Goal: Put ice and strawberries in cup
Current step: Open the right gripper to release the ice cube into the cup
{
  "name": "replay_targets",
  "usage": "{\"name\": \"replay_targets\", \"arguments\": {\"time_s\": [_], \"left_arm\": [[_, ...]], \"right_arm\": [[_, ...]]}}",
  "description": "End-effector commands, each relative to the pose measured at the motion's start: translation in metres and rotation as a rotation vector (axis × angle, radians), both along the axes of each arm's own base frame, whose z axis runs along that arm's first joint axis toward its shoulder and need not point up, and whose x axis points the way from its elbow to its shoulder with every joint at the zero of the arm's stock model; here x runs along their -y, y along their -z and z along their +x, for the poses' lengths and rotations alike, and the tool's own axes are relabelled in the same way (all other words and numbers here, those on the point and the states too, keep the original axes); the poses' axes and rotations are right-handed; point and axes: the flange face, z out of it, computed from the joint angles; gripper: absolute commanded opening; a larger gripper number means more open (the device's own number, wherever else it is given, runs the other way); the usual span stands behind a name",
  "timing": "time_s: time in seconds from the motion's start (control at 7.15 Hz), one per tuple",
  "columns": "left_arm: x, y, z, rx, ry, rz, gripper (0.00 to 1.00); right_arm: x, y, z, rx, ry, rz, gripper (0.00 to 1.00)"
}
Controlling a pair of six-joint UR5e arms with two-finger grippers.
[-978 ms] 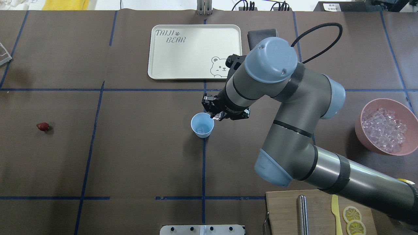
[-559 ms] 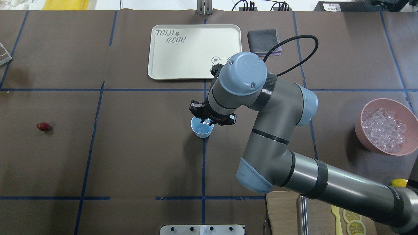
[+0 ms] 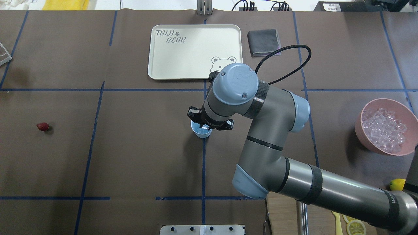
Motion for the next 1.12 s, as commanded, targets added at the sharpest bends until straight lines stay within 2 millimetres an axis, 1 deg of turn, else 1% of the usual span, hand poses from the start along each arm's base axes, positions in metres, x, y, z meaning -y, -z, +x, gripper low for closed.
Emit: {"name": "replay_targets", "arguments": {"time_s": [0.0, 0.14, 0.28, 0.7, 0.84, 0.98], "left_arm": [[0.000, 0.000, 0.000, 0.000, 0.000, 0.000, 1.00], [0.000, 0.001, 0.000, 0.000, 0.001, 0.001, 1.00], [0.000, 0.002, 0.000, 0.000, 0.001, 0.003, 1.00], [-0.009, 0.005, 0.000, 0.000, 0.001, 0.006, 1.00], [-0.009, 0.008, 0.000, 0.000, 0.001, 0.010, 1.00], [-0.011, 0.007, 0.000, 0.000, 0.001, 0.007, 1.00]], "right_arm": [[0.003, -0.003, -0.001, -0.001, -0.010, 0.015, 0.42], [0.005, -0.005, -0.005, 0.017, -0.013, 0.027, 0.51], [0.005, -0.006, -0.006, 0.018, -0.013, 0.027, 0.56], [0.005, -0.006, -0.006, 0.021, -0.011, 0.029, 0.56], [0.012, -0.003, 0.004, 0.030, -0.018, 0.026, 0.56], [0.020, -0.005, 0.035, 0.051, -0.029, 0.016, 0.56]]}}
